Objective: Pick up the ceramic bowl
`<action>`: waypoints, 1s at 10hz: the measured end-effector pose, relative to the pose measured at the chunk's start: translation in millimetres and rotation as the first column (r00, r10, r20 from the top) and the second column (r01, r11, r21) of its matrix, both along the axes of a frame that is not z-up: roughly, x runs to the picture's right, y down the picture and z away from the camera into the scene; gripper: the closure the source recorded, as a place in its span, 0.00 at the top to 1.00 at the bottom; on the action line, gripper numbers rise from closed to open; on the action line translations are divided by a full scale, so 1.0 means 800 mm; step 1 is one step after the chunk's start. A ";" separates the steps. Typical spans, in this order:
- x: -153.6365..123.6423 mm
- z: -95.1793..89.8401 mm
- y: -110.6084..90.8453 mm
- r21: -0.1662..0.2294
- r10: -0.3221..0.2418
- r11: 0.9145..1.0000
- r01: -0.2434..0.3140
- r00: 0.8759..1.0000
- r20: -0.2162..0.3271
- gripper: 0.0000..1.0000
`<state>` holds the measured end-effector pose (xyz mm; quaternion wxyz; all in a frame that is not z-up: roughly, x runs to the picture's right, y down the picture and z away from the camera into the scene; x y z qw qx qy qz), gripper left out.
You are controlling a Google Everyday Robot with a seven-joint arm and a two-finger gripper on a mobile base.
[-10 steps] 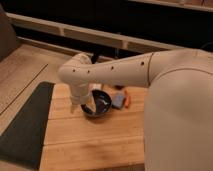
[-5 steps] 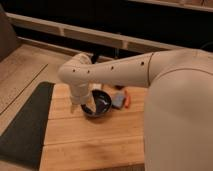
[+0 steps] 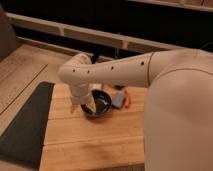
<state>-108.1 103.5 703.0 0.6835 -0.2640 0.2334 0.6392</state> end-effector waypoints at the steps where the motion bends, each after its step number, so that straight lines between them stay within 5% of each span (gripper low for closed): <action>1: 0.000 0.000 0.000 0.000 0.000 1.000 0.000 1.000 0.000 0.65; 7: 0.002 0.001 -0.002 0.003 -0.004 1.000 0.004 1.000 0.002 0.65; 10: 0.011 0.024 -0.034 0.048 -0.063 0.997 0.060 0.995 0.082 0.65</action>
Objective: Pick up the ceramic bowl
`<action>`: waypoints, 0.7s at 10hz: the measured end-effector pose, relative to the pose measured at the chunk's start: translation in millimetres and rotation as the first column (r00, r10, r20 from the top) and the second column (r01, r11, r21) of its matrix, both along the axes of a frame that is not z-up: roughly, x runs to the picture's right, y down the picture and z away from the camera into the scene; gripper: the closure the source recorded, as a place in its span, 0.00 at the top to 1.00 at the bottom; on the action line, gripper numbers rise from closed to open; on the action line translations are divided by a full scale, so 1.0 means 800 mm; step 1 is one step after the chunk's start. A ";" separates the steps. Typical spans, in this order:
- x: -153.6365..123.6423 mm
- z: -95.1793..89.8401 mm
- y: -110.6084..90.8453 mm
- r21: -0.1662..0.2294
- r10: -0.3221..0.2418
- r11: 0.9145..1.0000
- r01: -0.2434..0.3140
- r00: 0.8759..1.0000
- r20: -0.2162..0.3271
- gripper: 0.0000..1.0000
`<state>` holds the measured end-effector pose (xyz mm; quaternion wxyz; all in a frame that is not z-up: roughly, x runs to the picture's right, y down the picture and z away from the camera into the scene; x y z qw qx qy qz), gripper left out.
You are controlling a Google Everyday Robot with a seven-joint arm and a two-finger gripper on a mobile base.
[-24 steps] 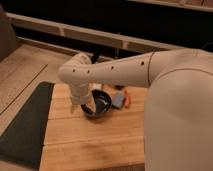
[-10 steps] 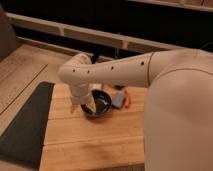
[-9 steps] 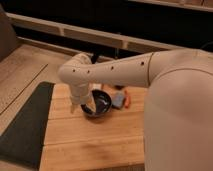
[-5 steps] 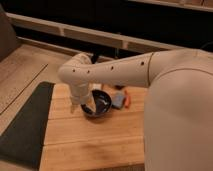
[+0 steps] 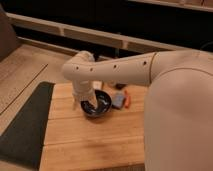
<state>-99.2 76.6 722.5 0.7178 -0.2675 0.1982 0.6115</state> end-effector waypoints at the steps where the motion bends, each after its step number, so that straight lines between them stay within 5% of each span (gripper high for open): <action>1: 0.000 0.013 -0.019 0.028 -0.032 0.999 0.030 0.998 0.060 0.65; 3: 0.005 0.045 -0.066 0.111 -0.108 0.990 0.088 0.977 0.185 0.65; 7: 0.017 0.072 -0.109 0.201 -0.191 0.970 0.139 0.943 0.271 0.65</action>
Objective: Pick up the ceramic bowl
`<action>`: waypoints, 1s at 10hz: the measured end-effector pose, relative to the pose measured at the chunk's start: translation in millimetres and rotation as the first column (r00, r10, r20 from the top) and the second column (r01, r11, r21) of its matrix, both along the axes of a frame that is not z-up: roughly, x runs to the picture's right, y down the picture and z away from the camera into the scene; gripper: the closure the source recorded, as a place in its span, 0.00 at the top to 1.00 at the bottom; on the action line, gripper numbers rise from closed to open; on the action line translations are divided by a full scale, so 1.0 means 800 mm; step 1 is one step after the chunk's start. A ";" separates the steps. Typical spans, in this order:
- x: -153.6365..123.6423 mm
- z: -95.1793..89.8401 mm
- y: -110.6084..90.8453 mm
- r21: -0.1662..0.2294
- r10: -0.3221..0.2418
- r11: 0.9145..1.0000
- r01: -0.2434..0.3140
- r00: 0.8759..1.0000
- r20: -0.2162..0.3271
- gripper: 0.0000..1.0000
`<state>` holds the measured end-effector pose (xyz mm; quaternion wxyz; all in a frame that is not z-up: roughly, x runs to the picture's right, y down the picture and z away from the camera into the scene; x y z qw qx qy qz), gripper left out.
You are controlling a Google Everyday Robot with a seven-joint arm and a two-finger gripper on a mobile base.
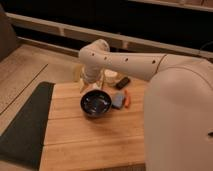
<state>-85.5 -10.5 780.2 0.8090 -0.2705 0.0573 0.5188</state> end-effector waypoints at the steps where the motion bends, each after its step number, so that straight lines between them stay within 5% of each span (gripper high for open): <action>1: 0.000 0.001 -0.001 0.004 -0.004 1.000 0.004 1.000 -0.001 0.65; 3: 0.003 0.018 0.000 0.006 -0.022 1.000 0.022 0.999 -0.034 0.65; 7: -0.033 0.055 0.034 -0.064 -0.109 0.992 0.108 0.994 -0.012 0.65; 10: -0.049 0.081 0.065 -0.149 -0.183 0.972 0.182 0.983 0.001 0.65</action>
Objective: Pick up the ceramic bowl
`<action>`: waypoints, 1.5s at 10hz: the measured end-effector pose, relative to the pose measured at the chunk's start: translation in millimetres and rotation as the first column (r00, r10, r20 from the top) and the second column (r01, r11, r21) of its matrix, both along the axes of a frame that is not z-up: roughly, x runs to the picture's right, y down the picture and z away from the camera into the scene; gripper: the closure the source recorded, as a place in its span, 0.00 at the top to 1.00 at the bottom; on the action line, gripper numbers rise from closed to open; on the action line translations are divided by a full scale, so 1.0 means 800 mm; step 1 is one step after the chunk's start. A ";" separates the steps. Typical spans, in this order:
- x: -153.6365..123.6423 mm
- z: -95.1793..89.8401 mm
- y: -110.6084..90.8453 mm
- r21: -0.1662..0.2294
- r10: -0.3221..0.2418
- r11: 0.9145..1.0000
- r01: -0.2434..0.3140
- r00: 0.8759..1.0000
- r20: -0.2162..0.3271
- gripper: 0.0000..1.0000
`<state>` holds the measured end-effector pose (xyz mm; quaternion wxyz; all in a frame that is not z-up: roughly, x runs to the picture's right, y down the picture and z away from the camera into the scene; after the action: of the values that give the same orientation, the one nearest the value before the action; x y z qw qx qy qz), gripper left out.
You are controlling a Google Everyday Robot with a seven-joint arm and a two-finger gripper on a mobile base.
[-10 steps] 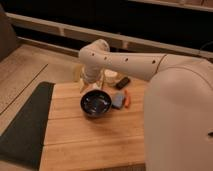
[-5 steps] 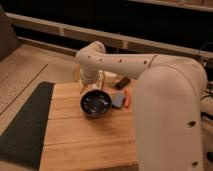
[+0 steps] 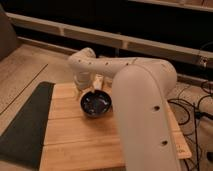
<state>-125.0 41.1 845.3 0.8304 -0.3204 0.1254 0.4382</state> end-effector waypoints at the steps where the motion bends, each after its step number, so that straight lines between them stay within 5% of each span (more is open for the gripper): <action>1: 0.001 0.012 0.013 -0.044 -0.029 0.999 0.028 0.999 -0.016 0.65; 4: -0.011 0.038 0.035 -0.142 -0.091 0.986 0.088 0.996 -0.017 0.65; 10: -0.041 0.080 0.065 -0.286 -0.096 0.953 0.104 0.995 0.041 0.65; 12: -0.045 0.086 0.072 -0.328 -0.095 0.938 0.109 0.994 0.059 0.54; 15: -0.046 0.092 0.064 -0.342 -0.076 0.935 0.097 0.994 0.074 0.22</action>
<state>-161.6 92.0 918.5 0.7833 -0.4680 0.1895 0.3626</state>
